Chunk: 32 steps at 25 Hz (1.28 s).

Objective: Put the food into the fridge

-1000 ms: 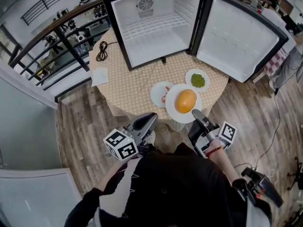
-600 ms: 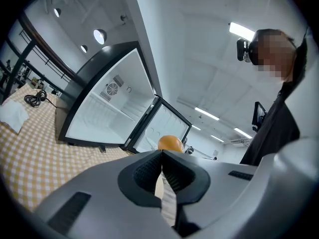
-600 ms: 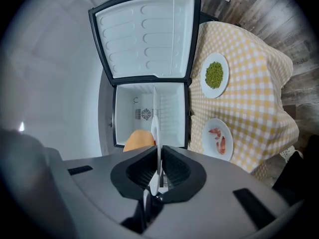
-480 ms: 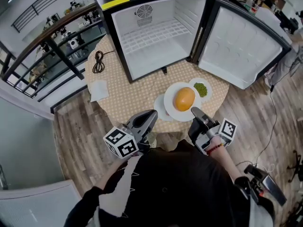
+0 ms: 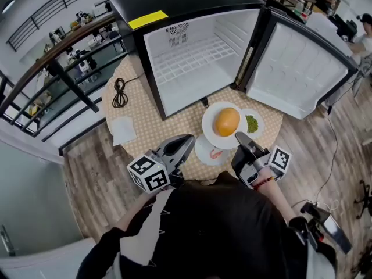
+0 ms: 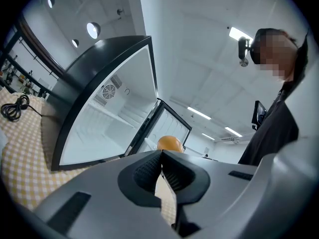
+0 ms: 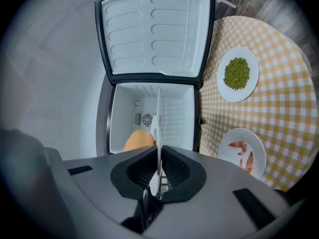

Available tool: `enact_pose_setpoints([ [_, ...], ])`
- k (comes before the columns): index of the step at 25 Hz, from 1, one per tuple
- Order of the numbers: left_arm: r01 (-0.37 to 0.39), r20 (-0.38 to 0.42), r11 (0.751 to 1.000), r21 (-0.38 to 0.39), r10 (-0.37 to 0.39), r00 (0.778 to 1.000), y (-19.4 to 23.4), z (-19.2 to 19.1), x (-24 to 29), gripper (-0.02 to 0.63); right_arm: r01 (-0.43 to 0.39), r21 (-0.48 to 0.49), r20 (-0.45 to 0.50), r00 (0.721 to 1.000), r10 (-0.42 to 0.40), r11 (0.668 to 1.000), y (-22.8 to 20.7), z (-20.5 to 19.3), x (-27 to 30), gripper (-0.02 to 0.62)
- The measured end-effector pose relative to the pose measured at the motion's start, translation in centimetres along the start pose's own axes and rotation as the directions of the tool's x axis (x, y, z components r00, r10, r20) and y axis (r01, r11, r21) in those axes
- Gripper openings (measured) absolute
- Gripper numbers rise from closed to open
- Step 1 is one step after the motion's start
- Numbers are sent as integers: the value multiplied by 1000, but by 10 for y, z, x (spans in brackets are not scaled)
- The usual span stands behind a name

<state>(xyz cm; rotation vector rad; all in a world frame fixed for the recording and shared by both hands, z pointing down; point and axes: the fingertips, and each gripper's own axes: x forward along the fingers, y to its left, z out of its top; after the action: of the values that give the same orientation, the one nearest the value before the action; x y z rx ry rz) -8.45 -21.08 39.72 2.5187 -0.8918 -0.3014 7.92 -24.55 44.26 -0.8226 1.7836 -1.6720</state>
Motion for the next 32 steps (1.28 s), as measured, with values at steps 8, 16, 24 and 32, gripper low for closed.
enact_pose_setpoints([
  [8,64,-44,998,-3,-64,997,33,5,14,15,29,18,73,997,-30,999,-16,7,21,28],
  [16,113,-92,994,3,-112,989,43,-6,23,15,84,63,152,984,-93,994,-34,9,19,29],
  [24,103,-98,995,14,-101,990,57,-18,32,15,119,42,207,970,-125,992,-29,28,23,28],
  [32,36,-71,996,79,-31,997,73,-5,33,15,126,68,191,972,-137,990,-33,53,52,28],
])
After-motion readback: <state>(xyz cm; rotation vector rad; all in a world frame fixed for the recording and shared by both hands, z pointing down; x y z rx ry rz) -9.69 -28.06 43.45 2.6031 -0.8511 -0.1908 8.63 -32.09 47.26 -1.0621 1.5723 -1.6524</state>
